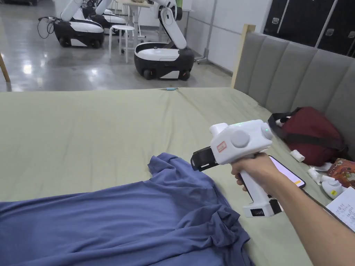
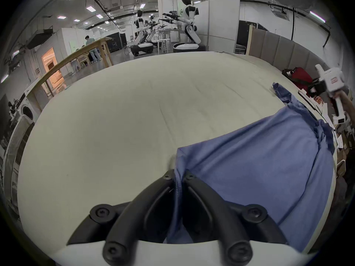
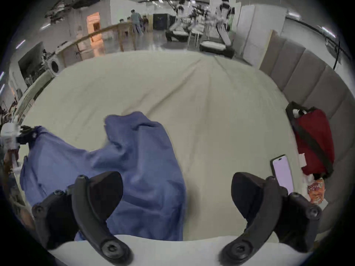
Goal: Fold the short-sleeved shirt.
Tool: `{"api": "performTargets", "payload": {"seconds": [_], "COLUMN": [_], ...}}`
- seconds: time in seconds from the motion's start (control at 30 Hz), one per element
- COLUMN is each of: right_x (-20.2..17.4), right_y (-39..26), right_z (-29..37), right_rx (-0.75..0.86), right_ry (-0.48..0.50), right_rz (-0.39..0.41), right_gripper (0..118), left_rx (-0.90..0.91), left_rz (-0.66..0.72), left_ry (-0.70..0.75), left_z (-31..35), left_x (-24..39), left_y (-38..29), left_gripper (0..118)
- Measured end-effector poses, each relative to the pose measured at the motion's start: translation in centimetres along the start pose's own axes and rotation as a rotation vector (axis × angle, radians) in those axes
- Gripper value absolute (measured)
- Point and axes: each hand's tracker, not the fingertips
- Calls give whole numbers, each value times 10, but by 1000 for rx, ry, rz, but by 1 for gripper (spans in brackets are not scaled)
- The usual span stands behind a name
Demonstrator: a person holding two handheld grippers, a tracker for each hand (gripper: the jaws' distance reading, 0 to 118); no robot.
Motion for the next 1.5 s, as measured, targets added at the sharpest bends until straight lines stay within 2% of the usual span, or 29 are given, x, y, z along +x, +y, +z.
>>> {"api": "performTargets", "payload": {"seconds": [0.13, 0.33, 0.4, 0.5, 0.57, 0.6, 0.73, 0.83, 0.9, 1.03, 1.27, 1.33, 1.5], "right_x": [3, 11, 11, 5, -3, -7, -19, -14, -13, -10, -23, -29, -37], "right_y": [0, -6, -10, -11, -10, -10, -10, -7, -9, -9, -26, -36, -73], "right_z": [-39, -68, -67, -62, -56, -54, -56, -56, -50, -33, 61, 91, 154], "right_rx": [-127, -145, -139, -121, -107, -100, -124, -134, -120, -52, 130, 162, 246], "right_ry": [-10, -22, -8, -5, 8, 27, -7, -3, -3, -4, 43, 77, 87], "right_rz": [-32, -73, -78, -35, 2, 14, 65, 6, 12, -23, 22, 51, 77], "right_gripper": [107, 99, 93, 64, 18, 2, 1, 1, 1, 1, 1, 1, 1], "left_rx": [4, -17, -21, -17, -19, -20, -21, -26, -27, -16, 63, 79, 121], "left_rz": [21, -23, -30, -28, -20, -17, -11, -21, -17, -2, -37, -47, -44], "left_ry": [-14, -7, -7, -3, -3, -3, -10, -6, -9, -13, -37, -48, -63], "left_z": [1, -3, -2, -3, -5, -6, -7, -8, -8, -2, 59, 80, 127], "left_x": [2, 7, 8, 6, 4, 5, 6, 7, 6, 1, 6, 9, 12], "left_y": [-1, 1, 1, 2, 2, 2, 1, 0, 0, 1, -7, -15, -45], "left_gripper": [2, 2, 2, 2, 2, 2, 2, 2, 2, 2, 2, 2, 2]}}
